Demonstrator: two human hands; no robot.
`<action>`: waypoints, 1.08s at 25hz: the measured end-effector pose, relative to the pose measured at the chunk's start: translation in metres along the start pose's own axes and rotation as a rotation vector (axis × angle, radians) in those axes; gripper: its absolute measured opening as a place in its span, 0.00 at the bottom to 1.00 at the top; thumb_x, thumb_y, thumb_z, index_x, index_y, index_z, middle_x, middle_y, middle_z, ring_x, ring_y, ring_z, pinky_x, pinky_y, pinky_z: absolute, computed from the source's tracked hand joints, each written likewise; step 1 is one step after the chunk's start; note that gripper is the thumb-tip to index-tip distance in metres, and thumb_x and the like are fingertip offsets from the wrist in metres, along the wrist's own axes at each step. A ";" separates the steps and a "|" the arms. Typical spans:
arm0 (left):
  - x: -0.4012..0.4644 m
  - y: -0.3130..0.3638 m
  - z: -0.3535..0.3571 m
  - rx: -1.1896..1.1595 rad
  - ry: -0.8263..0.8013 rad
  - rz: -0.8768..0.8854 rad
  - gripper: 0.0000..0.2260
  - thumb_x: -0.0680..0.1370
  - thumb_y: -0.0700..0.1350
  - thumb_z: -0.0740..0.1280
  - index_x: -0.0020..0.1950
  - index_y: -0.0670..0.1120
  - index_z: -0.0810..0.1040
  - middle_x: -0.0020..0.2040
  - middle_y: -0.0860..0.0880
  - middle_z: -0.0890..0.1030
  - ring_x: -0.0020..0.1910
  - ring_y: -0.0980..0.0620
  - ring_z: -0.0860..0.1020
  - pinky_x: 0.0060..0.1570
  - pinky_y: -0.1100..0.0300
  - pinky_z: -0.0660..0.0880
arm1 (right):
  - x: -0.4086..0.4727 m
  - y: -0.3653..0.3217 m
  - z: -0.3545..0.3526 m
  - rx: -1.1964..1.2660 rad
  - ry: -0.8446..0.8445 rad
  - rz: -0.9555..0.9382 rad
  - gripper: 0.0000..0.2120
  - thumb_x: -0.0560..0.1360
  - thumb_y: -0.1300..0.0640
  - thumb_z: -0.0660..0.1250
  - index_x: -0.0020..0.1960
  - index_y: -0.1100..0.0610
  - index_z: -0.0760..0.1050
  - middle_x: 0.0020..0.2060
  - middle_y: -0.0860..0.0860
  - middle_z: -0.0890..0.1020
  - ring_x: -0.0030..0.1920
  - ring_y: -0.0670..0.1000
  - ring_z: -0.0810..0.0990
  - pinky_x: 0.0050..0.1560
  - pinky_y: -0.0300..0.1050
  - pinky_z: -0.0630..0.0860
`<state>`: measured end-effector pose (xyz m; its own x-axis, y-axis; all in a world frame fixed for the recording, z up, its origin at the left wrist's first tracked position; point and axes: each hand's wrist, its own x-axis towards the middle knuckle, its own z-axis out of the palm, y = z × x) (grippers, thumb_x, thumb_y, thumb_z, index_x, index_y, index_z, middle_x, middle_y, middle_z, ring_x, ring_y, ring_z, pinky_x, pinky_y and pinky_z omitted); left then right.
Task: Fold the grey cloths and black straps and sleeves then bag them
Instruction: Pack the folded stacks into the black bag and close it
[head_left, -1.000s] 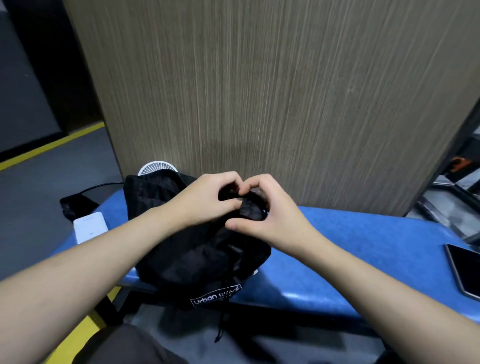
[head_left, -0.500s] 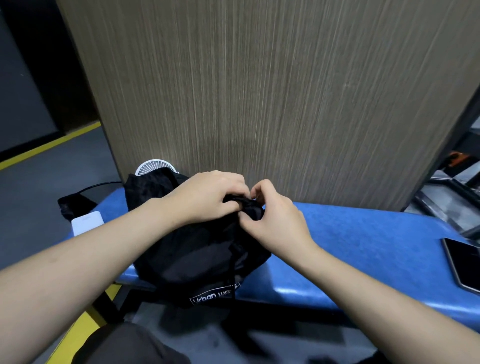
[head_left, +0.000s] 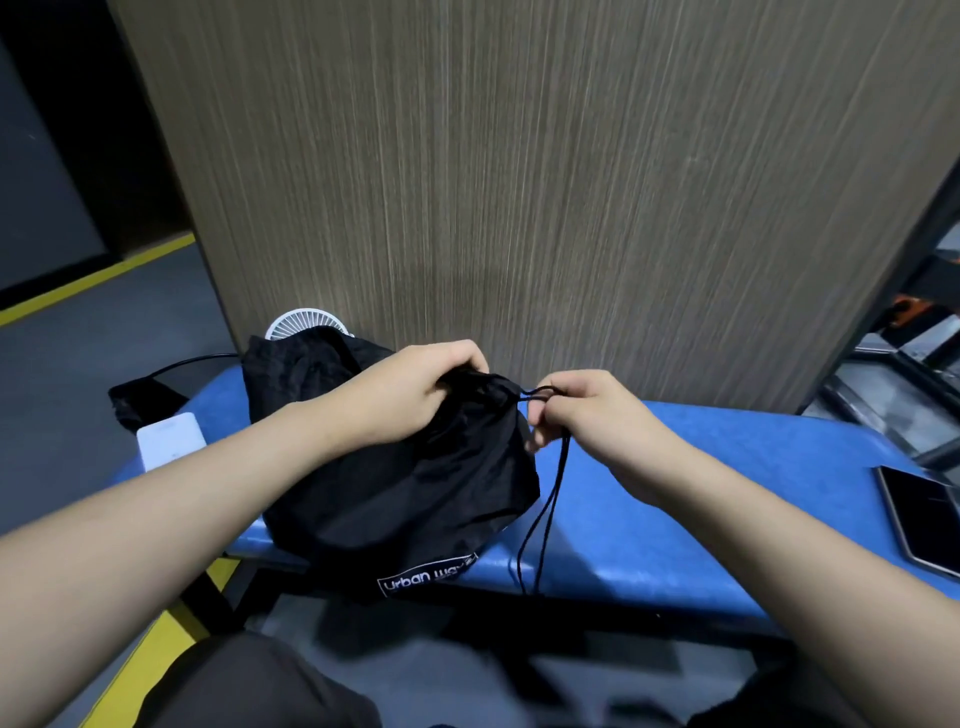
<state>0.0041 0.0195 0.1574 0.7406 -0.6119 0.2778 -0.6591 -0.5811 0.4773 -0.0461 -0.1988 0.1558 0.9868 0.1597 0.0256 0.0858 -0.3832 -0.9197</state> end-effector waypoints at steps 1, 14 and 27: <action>-0.001 0.001 0.002 -0.085 -0.019 -0.028 0.17 0.74 0.30 0.59 0.55 0.49 0.75 0.50 0.54 0.81 0.52 0.55 0.78 0.56 0.54 0.74 | 0.001 -0.002 -0.001 0.095 -0.038 0.023 0.11 0.75 0.71 0.56 0.40 0.62 0.74 0.28 0.55 0.73 0.27 0.51 0.72 0.33 0.43 0.70; 0.006 0.008 0.019 0.143 0.007 -0.015 0.08 0.78 0.55 0.68 0.42 0.52 0.77 0.40 0.55 0.77 0.41 0.55 0.76 0.45 0.49 0.75 | 0.011 -0.003 -0.024 -0.299 -0.239 -0.142 0.11 0.81 0.52 0.67 0.46 0.59 0.78 0.25 0.44 0.66 0.26 0.45 0.61 0.25 0.36 0.59; -0.001 -0.035 0.004 0.486 -0.116 -0.042 0.08 0.82 0.51 0.59 0.47 0.50 0.73 0.45 0.55 0.78 0.49 0.50 0.76 0.50 0.52 0.72 | 0.010 0.040 -0.115 -0.489 -0.143 -0.172 0.17 0.82 0.55 0.64 0.33 0.53 0.74 0.24 0.44 0.69 0.27 0.43 0.63 0.30 0.35 0.61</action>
<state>0.0255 0.0383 0.1371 0.7668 -0.6220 0.1585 -0.6339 -0.7727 0.0345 -0.0170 -0.3169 0.1646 0.9274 0.3666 0.0750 0.3321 -0.7143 -0.6160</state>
